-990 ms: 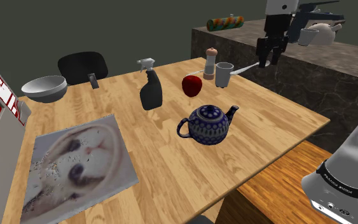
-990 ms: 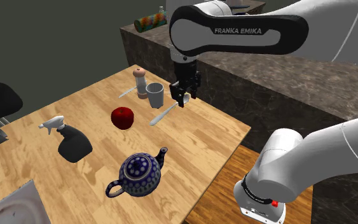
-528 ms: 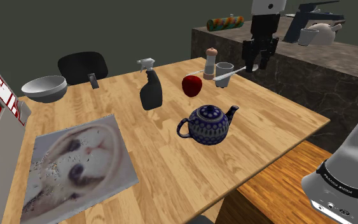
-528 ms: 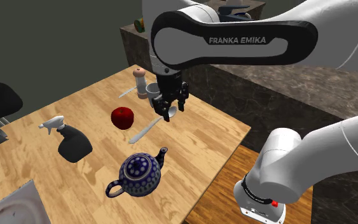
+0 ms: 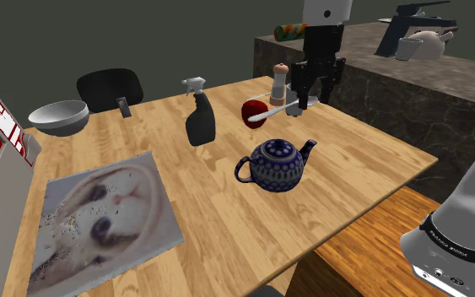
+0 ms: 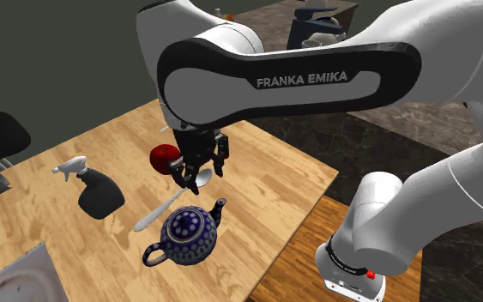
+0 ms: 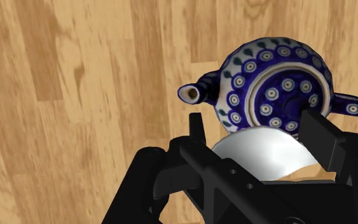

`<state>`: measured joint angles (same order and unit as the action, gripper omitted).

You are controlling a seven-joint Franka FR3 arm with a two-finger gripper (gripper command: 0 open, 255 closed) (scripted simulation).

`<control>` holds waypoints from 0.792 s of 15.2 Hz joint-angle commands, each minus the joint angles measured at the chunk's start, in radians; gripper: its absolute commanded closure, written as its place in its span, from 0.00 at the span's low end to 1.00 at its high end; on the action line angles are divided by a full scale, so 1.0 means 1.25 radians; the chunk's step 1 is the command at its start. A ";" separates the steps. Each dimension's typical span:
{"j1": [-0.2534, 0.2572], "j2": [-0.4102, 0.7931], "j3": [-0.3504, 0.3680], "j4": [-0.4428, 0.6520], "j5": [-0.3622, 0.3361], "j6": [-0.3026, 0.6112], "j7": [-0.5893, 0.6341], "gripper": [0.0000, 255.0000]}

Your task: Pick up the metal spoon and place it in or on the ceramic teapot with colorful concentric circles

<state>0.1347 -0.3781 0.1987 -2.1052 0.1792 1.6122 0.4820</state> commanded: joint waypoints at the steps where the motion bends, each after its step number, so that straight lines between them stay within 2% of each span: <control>1: 0.004 0.006 0.009 -0.007 0.004 0.016 0.011 1.00; 12: 0.007 0.013 0.018 -0.119 0.010 0.134 -0.001 1.00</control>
<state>0.1436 -0.3671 0.2199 -2.2439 0.1920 1.7635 0.4830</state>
